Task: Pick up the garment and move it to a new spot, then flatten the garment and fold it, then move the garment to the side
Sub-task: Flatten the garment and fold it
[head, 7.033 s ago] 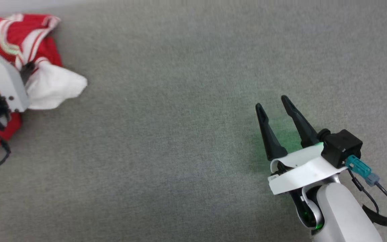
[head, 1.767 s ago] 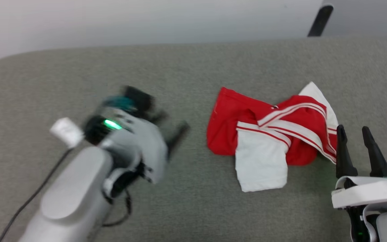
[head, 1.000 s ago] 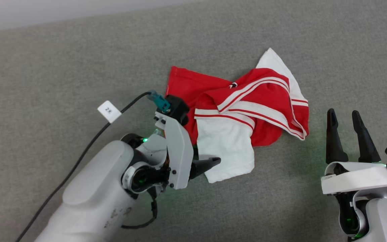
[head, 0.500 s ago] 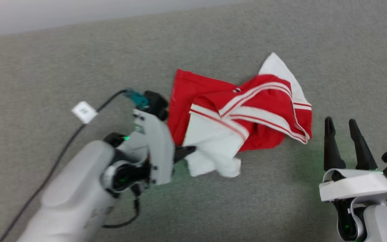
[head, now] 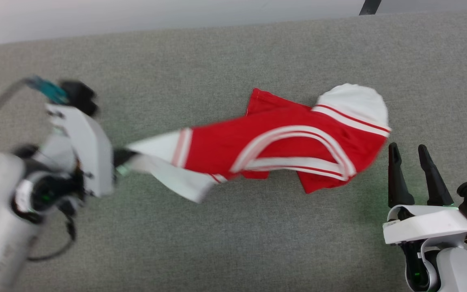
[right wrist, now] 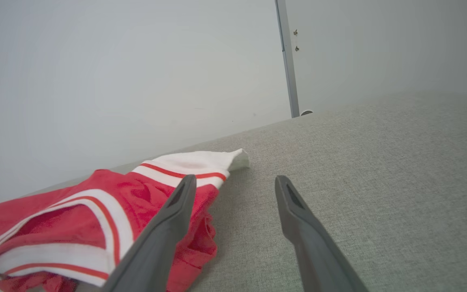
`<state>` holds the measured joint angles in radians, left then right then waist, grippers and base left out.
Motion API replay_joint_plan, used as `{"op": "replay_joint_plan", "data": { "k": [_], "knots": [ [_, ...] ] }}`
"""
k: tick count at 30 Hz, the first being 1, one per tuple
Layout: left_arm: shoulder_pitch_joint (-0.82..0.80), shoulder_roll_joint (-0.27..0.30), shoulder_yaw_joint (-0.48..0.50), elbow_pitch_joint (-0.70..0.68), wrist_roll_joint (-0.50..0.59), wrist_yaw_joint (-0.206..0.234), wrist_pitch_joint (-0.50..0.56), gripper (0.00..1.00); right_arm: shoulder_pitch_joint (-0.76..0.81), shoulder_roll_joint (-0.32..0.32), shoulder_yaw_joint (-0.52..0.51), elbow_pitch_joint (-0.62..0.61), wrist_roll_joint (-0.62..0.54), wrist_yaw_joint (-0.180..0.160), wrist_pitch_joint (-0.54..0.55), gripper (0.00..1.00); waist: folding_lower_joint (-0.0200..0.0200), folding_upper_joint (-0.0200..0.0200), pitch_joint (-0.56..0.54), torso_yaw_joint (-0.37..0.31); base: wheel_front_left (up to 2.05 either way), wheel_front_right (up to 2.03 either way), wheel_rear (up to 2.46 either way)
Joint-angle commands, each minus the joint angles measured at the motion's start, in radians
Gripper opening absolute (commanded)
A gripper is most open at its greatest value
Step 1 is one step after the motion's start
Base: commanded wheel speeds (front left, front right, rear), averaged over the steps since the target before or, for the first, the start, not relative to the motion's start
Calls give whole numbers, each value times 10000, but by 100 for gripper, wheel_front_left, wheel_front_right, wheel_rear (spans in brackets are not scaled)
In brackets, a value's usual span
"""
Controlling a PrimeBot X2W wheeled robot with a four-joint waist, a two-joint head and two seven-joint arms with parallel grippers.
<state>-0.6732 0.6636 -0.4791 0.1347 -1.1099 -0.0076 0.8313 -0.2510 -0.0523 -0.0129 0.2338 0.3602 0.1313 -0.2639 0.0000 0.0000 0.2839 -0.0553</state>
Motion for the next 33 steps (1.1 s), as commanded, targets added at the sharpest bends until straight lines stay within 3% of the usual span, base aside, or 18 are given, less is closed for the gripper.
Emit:
{"op": "replay_joint_plan", "data": {
  "k": [1, 10, 19, 27, 33],
  "knots": [
    [-230, 155, 55, 52, 289, 30, -123, 0, -14, 15, 43, -13, -14, -11, -1, 100, 0, 0, 35, -17, 0, 0, 0],
    [-1501, 446, 19, 449, 2787, -741, -3069, 0, -74, -70, -63, -73, -68, -11, -1, 100, 0, 0, 206, -117, 0, 0, 0],
    [-185, 1087, -764, 1322, 4144, -1176, -6141, 0, 69, -58, -37, -100, -61, -11, -1, 100, 0, 0, 200, -132, 0, 0, 0],
    [1401, 1257, -794, 2319, 4416, -1059, -8527, 0, 158, -152, -133, -123, -102, -11, -1, 100, 0, 0, 200, 19, 0, 0, 0],
    [2006, 1022, -1032, 3077, 4219, -1113, -9014, 0, 136, -222, -104, -88, -126, -11, -1, 100, 0, 0, 155, 169, 0, 0, 0]
  ]
}}
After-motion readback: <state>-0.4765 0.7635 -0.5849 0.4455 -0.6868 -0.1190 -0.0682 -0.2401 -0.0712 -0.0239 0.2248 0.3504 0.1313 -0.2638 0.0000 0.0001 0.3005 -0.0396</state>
